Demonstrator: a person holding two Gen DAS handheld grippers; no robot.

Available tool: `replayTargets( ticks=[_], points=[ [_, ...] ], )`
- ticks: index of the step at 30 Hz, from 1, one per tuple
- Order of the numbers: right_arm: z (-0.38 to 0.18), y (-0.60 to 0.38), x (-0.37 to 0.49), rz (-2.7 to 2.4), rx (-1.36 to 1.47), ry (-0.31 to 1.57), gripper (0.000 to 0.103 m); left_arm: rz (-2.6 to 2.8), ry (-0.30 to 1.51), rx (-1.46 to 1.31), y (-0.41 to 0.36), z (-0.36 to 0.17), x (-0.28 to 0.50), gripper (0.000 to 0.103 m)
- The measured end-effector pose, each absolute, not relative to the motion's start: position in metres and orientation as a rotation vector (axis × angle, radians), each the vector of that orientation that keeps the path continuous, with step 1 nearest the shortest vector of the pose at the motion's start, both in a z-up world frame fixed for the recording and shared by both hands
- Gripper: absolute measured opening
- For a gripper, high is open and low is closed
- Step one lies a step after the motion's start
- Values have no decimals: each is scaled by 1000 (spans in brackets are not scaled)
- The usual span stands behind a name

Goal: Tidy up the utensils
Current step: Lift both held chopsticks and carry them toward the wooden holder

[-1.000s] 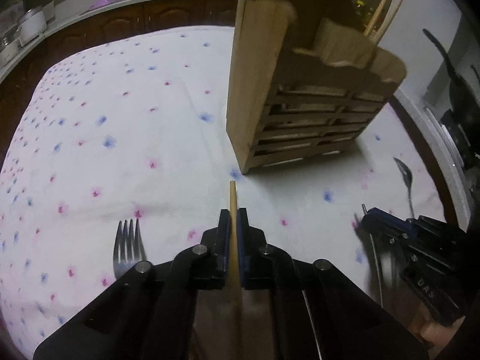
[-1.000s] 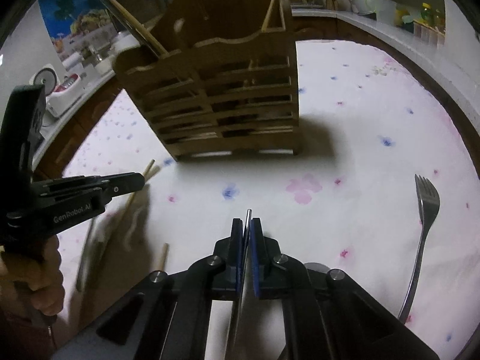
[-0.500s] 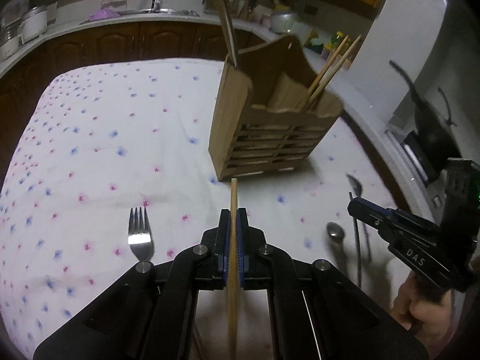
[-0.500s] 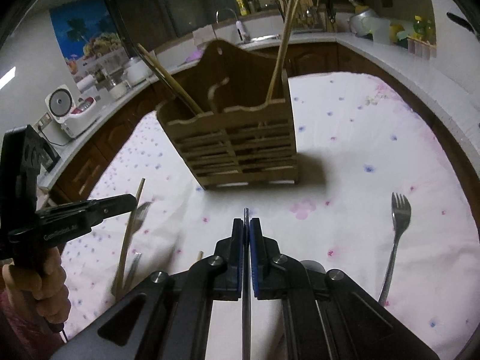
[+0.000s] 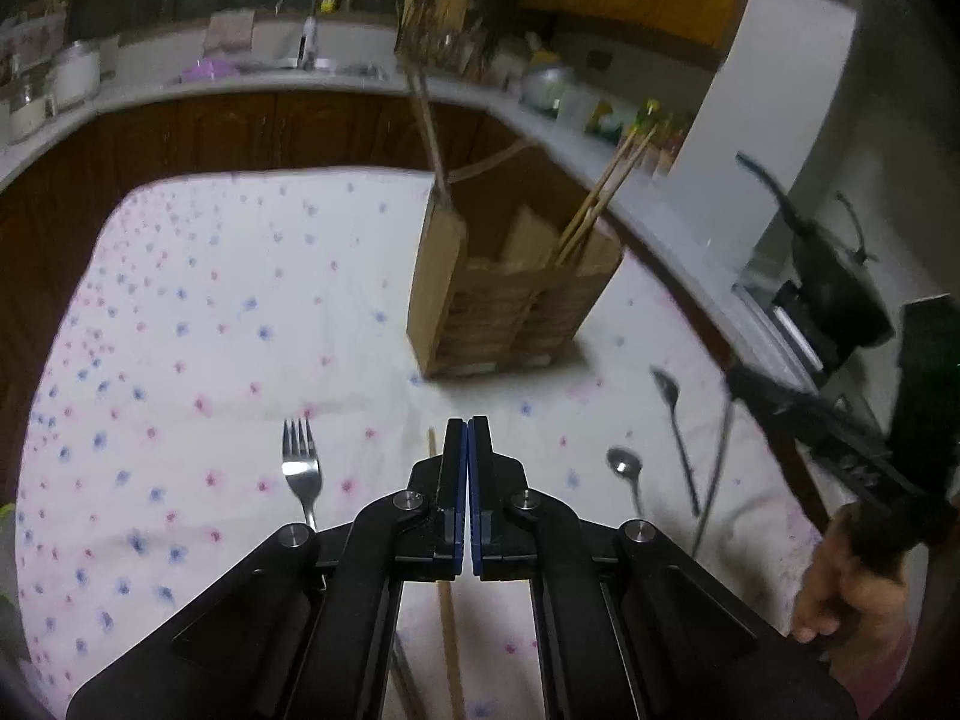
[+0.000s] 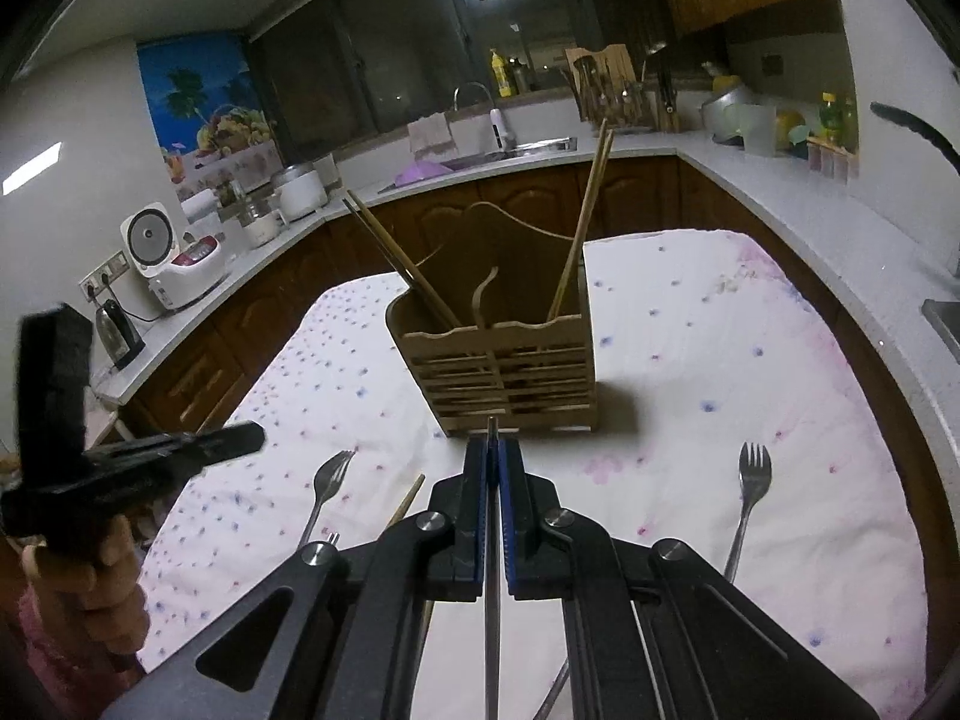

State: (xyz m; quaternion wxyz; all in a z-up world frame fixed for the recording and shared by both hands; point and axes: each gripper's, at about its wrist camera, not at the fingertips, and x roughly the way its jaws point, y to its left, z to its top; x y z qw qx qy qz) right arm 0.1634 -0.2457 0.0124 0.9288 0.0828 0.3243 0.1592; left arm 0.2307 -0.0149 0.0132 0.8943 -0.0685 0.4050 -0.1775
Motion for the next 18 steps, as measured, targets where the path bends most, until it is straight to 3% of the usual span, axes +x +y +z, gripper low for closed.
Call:
replayTargets(
  ticks=[2,4,11,18],
  points=[
    [12,-246,162,328,175,664,4,-360,874,-118,-21,-2,240,4],
    [8,-248,162,331,183,669,4,-350,931,-85,-30,-22,252,16],
    [1,-252,160,335,202,683,4,-291,1035,59,-66,-76,289,17],
    [-1,-258,160,330,217,688,4,-274,1067,140,-80,-97,302,19]
  ],
)
